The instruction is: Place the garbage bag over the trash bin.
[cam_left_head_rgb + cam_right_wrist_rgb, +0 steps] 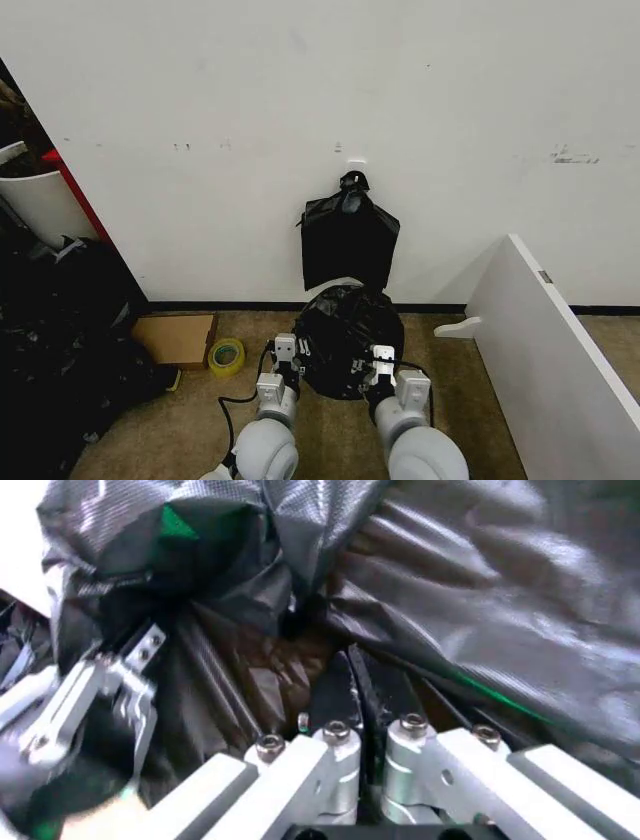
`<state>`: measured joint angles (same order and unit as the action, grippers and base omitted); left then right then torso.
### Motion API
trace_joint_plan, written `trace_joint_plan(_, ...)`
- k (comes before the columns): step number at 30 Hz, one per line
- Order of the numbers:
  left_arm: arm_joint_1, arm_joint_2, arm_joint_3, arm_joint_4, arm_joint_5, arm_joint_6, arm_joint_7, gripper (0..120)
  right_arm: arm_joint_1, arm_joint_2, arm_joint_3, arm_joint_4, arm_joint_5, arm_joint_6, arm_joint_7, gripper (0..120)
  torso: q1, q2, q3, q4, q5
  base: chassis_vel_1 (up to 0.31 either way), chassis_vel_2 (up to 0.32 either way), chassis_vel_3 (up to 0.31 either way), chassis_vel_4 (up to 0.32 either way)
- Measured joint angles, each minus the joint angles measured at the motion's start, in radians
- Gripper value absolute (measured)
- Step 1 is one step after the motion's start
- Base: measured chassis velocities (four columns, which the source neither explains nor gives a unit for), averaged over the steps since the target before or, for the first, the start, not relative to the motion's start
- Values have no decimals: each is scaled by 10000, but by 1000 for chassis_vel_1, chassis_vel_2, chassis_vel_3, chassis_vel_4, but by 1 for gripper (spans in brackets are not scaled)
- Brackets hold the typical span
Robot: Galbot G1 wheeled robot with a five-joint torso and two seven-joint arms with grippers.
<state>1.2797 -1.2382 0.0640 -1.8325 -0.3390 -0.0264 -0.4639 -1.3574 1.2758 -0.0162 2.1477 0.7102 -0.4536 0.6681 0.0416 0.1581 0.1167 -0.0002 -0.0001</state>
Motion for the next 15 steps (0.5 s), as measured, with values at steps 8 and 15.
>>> trace_joint_plan(8,111,11,0,-57,103,-28,49,0,711,255,-182,-607,161,104,375,0,0,0,0,-1,0,0,0,0,0)
trace_joint_plan(15,214,17,-19,-153,170,-71,134,0,1501,294,-533,-1380,-121,-1,1251,0,0,0,0,0,1,0,0,0,0)
